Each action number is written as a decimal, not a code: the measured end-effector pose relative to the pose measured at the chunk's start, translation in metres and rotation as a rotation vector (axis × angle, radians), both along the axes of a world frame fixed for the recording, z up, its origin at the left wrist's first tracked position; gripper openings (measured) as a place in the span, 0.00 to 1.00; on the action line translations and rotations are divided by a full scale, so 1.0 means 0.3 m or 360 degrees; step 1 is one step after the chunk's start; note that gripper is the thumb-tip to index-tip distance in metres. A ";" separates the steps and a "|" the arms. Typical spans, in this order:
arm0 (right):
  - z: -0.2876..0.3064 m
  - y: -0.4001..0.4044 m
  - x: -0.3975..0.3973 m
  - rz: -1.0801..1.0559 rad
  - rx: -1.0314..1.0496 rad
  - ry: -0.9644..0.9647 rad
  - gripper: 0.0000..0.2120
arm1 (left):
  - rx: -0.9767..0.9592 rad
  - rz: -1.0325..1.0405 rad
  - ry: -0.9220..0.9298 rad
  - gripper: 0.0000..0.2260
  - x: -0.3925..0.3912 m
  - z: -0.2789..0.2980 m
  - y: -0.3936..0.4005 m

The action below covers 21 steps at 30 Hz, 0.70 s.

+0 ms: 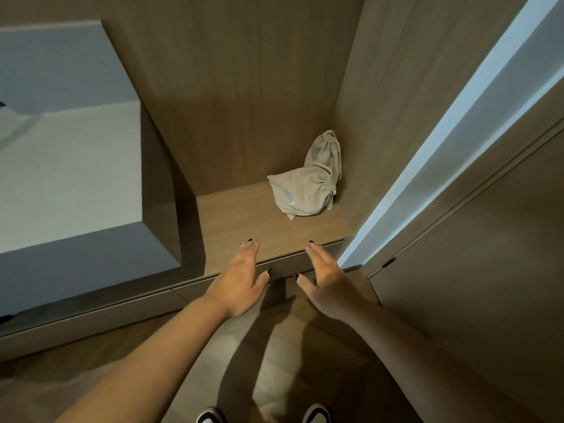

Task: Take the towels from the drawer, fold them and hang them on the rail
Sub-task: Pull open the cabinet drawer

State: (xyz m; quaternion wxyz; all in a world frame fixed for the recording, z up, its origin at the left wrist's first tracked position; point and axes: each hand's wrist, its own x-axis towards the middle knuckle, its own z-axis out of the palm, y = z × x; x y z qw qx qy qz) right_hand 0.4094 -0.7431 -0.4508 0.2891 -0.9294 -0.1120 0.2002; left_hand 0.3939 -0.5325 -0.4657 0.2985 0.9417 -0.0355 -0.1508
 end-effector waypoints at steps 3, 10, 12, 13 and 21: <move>-0.155 0.053 0.010 -0.0009 0.0012 0.0030 0.31 | -0.0003 0.0012 0.0007 0.33 -0.014 -0.153 0.041; -0.600 0.126 0.049 0.0102 -0.0063 -0.0107 0.31 | 0.0062 -0.0032 -0.0112 0.32 -0.019 -0.583 0.111; -0.739 0.140 0.082 0.0111 -0.0067 -0.0134 0.32 | 0.0080 -0.0032 -0.0179 0.32 -0.011 -0.720 0.117; -0.809 0.146 0.100 0.0119 -0.0062 -0.0167 0.33 | 0.0094 -0.0030 -0.0219 0.32 -0.005 -0.790 0.117; -1.310 0.171 0.182 0.0302 -0.0037 -0.0707 0.32 | 0.0158 0.0030 -0.0573 0.35 0.040 -1.277 0.088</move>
